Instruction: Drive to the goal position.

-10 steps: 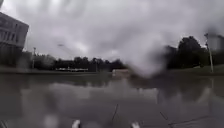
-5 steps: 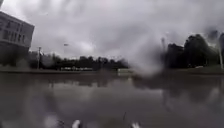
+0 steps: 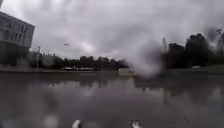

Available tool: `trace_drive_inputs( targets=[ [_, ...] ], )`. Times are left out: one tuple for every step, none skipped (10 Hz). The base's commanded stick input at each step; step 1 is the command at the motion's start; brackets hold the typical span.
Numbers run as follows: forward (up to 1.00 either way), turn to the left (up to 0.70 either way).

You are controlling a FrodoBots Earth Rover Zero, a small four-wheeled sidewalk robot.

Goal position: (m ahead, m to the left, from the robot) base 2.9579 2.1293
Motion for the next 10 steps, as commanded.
trace_drive_inputs(
  targets=[
    [0.70, -0.35],
    [0.70, -0.27],
    [0.70, -0.03],
    [0.70, 0.00],
    [0.70, 0.00],
    [0.70, 0.00],
    [0.70, 0.00],
    [0.70, 0.00],
    [0.70, 0.00],
    [0.70, 0.00]
  ],
)
